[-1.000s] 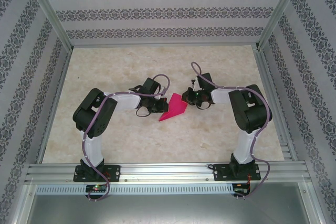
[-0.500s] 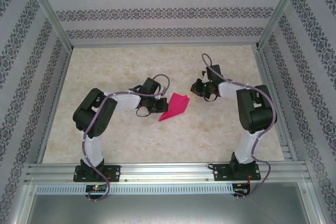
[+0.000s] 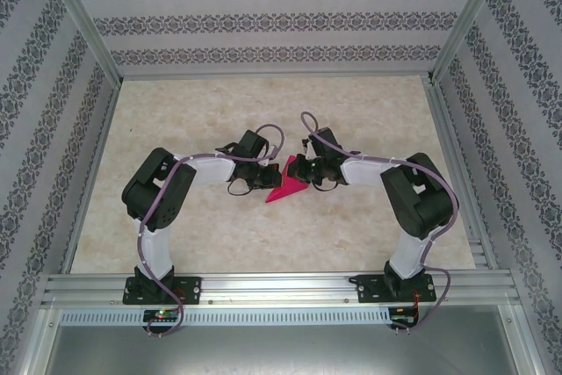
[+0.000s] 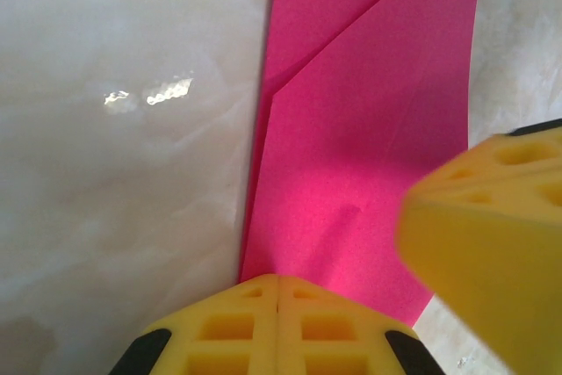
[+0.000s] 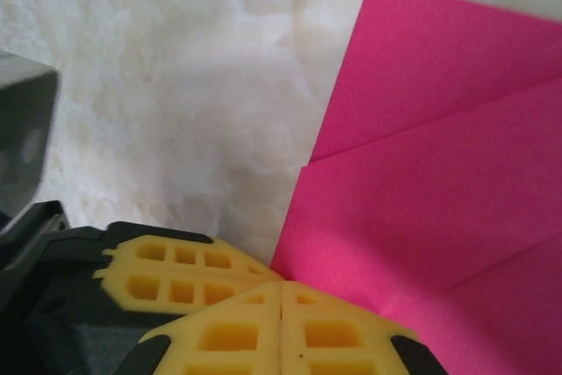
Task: Fold a paper plane with a square sheet of paper (pick it up from the middle)
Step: Fourth fold the wing at the center of the table.
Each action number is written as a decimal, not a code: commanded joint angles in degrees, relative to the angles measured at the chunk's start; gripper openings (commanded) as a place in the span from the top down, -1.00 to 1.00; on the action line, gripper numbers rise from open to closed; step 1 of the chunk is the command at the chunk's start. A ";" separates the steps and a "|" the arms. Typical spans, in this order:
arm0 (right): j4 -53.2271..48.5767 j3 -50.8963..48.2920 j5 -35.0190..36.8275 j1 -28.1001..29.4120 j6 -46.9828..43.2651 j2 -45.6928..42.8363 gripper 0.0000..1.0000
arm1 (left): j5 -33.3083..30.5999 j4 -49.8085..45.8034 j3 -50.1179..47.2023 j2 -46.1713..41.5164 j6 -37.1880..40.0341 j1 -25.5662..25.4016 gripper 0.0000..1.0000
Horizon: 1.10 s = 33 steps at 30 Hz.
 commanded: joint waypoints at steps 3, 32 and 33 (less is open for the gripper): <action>1.75 0.16 0.31 0.17 1.85 3.53 0.88 | -3.16 -7.78 -0.92 1.01 1.77 -0.25 0.99; -6.27 1.08 3.44 0.03 -0.32 7.85 0.89 | 6.02 -4.54 -4.38 -4.06 0.81 -0.77 0.63; -6.32 1.05 3.48 0.03 -0.36 7.94 0.89 | 5.98 -4.66 -4.63 -4.06 0.84 -0.74 0.64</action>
